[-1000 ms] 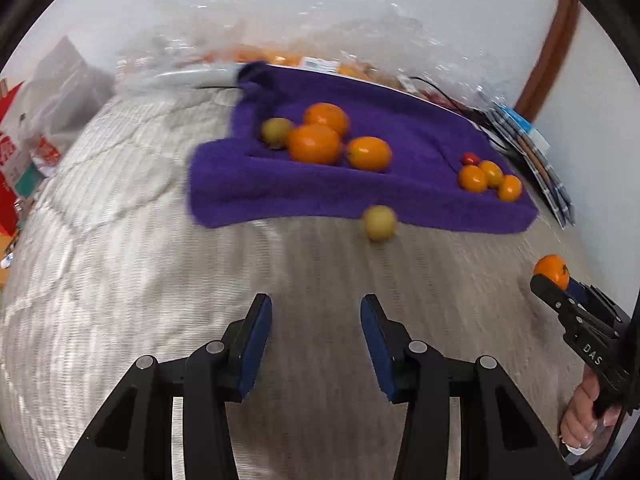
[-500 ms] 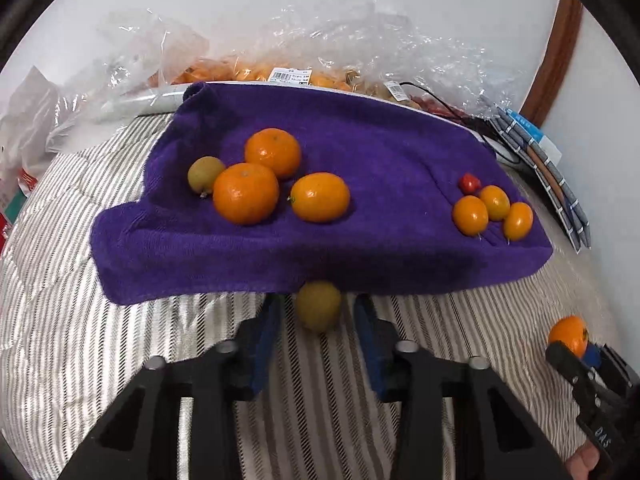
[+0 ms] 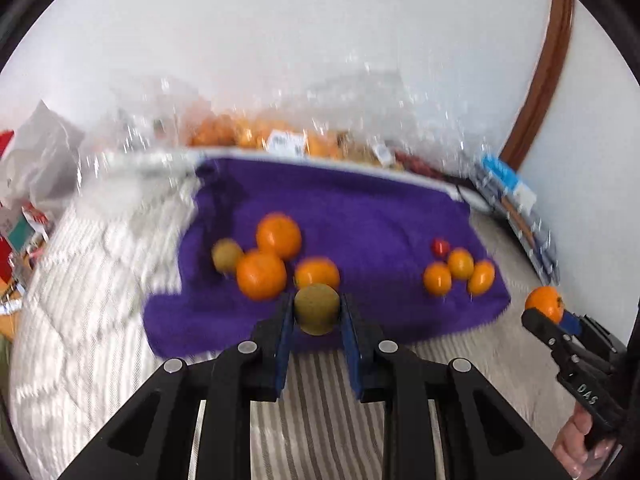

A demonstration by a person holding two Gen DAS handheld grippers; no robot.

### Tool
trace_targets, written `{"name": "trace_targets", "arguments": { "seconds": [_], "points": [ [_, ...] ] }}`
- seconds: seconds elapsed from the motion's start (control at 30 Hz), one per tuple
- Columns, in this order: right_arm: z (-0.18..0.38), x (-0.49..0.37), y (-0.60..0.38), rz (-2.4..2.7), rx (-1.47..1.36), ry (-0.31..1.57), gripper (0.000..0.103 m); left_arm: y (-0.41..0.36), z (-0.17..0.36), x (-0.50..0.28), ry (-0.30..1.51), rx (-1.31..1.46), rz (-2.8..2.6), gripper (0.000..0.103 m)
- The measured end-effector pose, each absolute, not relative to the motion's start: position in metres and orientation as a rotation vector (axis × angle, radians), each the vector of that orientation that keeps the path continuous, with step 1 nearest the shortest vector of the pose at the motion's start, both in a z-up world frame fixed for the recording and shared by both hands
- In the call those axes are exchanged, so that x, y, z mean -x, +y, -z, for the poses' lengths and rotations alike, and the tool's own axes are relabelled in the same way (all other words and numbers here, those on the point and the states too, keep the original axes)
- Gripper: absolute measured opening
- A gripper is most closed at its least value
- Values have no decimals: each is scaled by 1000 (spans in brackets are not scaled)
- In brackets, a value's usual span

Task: Organize fruits
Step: 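Carry the tangerine and the yellow-green fruit onto the purple towel with both tools, then open the right tool releasing the tangerine while the left tool releases its fruit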

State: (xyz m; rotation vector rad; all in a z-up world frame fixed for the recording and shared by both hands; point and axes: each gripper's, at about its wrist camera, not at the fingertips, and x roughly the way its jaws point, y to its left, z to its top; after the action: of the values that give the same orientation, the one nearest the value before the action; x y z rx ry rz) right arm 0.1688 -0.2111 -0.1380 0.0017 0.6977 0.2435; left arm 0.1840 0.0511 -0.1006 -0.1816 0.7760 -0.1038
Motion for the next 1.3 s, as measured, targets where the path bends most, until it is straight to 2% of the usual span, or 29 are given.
{"name": "trace_targets", "arguments": {
  "seconds": [0.2, 0.47, 0.73, 1.3],
  "points": [
    [124, -207, -196, -266, 20, 666, 43, 59, 84, -225, 748, 187, 99, 23],
    [138, -258, -175, -329, 11, 688, 43, 52, 110, -267, 718, 221, 112, 23],
    [168, -277, -174, -330, -2, 710, 43, 48, 136, -275, 750, 242, 185, 23],
    [178, -276, -161, -351, 46, 690, 44, 43, 154, -281, 809, 226, 214, 23]
  ]
}}
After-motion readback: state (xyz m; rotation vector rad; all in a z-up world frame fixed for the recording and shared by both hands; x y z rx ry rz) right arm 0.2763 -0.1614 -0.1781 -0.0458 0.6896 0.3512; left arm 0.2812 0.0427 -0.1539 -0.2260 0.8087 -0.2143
